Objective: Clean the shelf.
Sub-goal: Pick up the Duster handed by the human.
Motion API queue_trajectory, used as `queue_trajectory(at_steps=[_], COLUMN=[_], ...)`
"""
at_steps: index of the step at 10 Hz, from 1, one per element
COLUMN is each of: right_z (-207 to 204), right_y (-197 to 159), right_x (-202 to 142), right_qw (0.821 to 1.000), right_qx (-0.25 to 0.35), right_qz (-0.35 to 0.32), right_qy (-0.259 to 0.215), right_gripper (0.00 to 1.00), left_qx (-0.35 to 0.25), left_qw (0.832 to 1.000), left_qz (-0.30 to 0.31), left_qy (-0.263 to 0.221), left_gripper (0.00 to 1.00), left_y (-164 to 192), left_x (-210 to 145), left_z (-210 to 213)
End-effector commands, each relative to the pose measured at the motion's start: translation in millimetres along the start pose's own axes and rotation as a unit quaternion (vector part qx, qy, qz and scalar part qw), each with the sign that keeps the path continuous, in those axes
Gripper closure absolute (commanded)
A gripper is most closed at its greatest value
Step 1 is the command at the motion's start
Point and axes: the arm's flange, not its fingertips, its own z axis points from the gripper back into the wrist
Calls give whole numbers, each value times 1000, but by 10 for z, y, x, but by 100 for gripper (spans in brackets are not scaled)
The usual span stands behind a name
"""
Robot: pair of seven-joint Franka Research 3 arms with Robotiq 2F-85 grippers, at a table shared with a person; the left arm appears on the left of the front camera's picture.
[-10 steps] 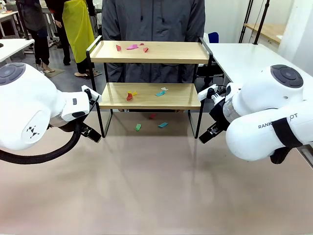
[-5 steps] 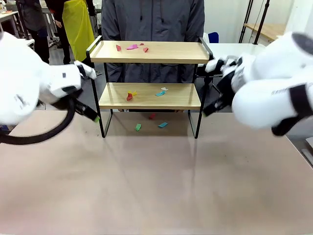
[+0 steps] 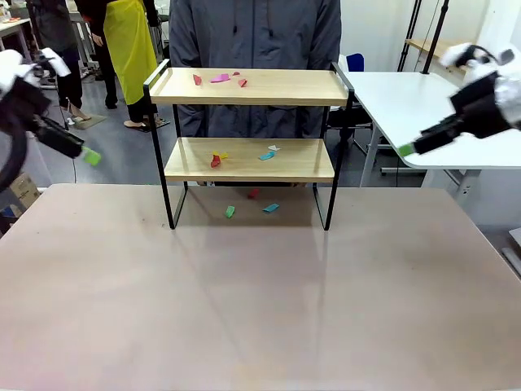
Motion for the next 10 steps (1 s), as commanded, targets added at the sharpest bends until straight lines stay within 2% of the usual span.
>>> queue_trajectory(at_steps=[1,3,4,5,8,9,10], right_z=[-50,-123,126,126,126,77,69], right_y=[-538,-700,-484,-484,-484,-489,-783], right_x=[-285,-500,-469,-469,-469,-483,-518], right_qw=[998,993,998,998,998,999,997], right_qx=[55,74,37,37,37,37,56], right_qz=[30,50,28,28,28,27,21], right_qy=[-32,-72,-30,-30,-30,-28,-54], right_gripper=[0,0,0,0,0,0,0], left_qx=[-64,-63,-24,-52,-52,-49,-56], left_qw=[996,990,996,993,993,995,993], left_qz=[-56,-105,-71,-85,-85,-79,-86], left_qy=[-36,-72,-39,-58,-58,-41,-50], left_gripper=[0,0,0,0,0,0,0], left_y=[395,394,215,329,329,309,599], left_x=[-139,-244,-233,-272,-272,-281,-347], left_z=[-172,-199,-222,-71,-71,-105,-133])
